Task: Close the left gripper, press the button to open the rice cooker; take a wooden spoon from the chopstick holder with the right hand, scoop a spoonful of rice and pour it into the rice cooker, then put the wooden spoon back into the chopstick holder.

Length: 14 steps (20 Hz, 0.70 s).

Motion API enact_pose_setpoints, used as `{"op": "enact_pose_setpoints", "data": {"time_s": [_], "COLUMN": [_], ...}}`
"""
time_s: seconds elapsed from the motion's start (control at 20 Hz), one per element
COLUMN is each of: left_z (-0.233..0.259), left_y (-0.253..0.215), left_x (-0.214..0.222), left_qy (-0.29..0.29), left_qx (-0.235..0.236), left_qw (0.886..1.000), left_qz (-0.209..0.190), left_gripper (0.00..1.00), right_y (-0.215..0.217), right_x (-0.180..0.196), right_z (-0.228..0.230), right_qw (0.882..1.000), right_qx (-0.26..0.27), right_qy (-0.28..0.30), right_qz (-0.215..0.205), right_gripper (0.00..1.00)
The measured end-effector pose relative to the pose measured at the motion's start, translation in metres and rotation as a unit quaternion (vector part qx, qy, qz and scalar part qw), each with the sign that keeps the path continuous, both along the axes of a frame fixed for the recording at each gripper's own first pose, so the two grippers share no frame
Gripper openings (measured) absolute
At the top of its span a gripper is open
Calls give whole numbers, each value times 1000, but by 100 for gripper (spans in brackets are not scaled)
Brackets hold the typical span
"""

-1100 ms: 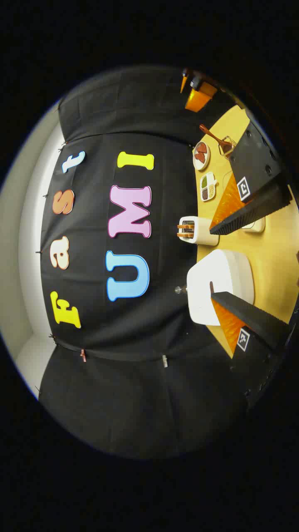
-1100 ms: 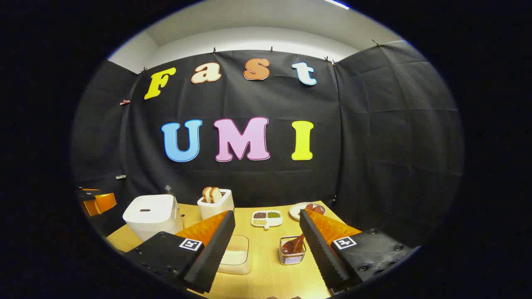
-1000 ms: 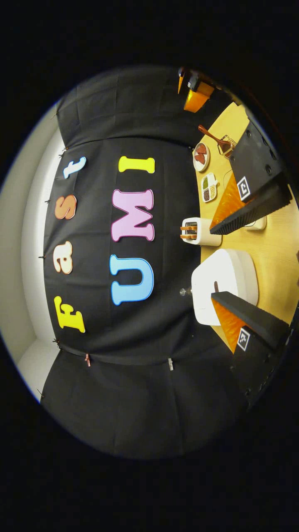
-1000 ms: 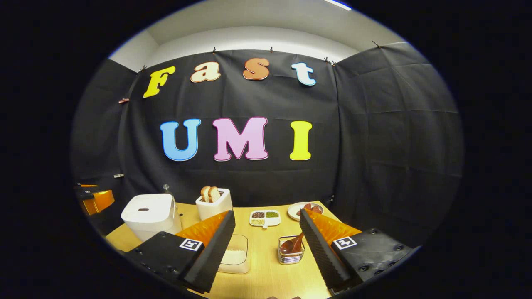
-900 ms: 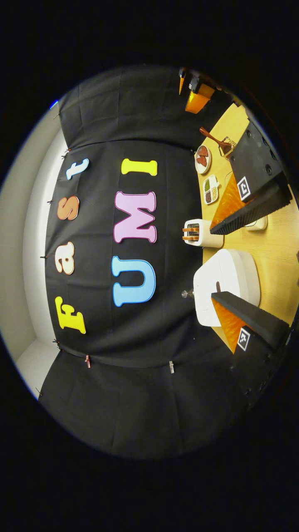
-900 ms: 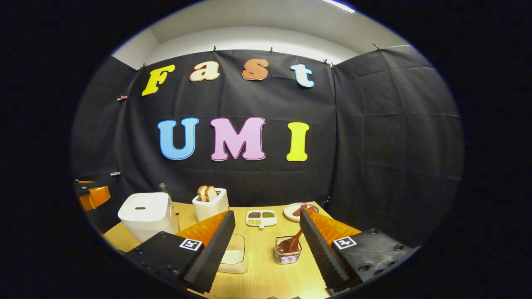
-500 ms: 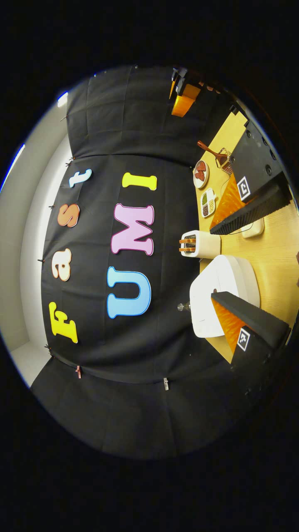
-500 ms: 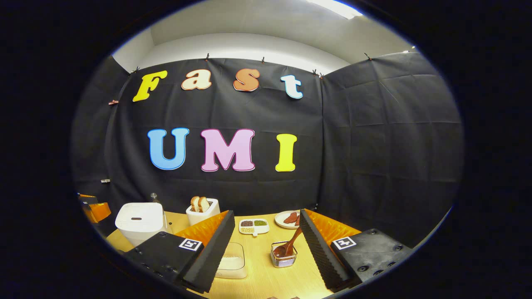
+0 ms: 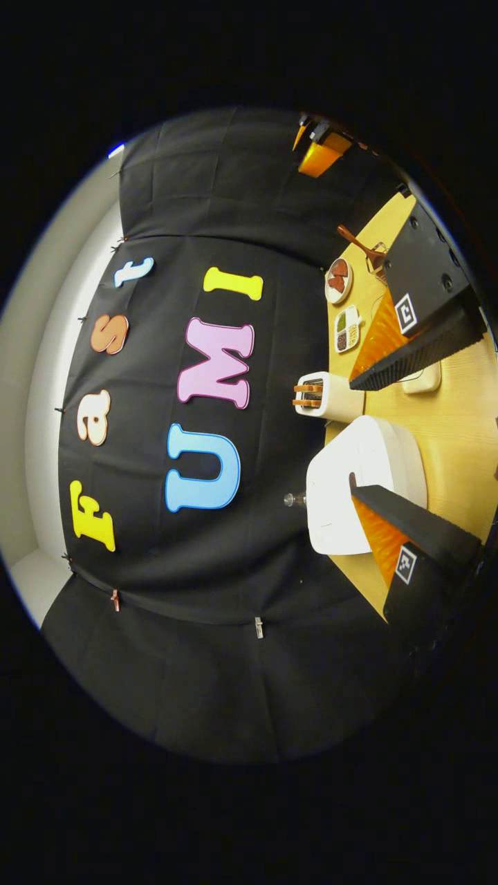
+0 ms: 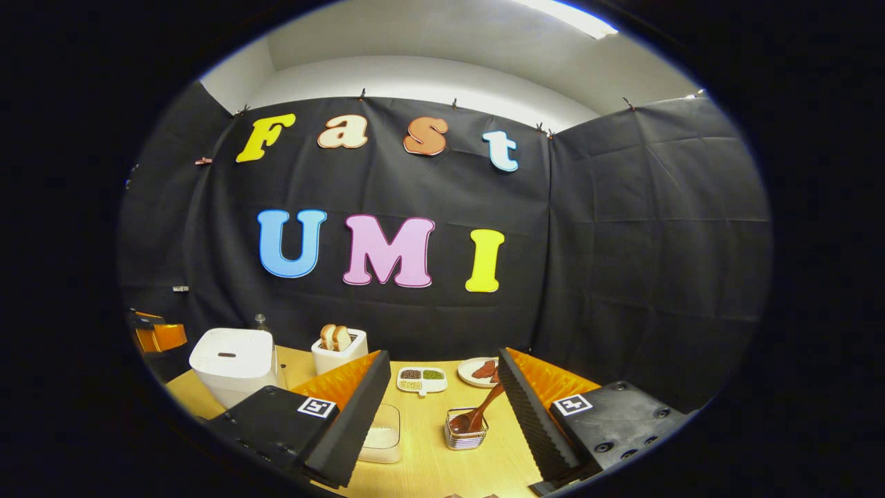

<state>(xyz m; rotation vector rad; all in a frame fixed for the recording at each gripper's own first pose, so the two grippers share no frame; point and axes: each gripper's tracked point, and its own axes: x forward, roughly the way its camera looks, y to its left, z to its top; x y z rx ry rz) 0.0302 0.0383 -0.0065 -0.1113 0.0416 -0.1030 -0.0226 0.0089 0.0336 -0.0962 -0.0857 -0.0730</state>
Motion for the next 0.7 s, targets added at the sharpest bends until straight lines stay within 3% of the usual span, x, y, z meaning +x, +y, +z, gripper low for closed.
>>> {"op": "enact_pose_setpoints", "data": {"time_s": [0.25,0.65,0.7], "left_z": [21,8,3], "left_y": [12,40,40], "left_x": [35,105,116], "left_qy": [13,88,97], "left_qx": [-19,-4,-5], "left_qw": [1000,996,995], "left_qz": [14,29,23], "left_gripper": [90,50,37], "right_y": [-3,-26,-29], "right_x": [1,3,3], "right_z": [-14,-28,-30], "right_qw": [999,999,999], "right_qx": [15,7,4], "right_qy": [11,29,33], "right_qz": [35,27,23], "right_gripper": [98,98,98]}}
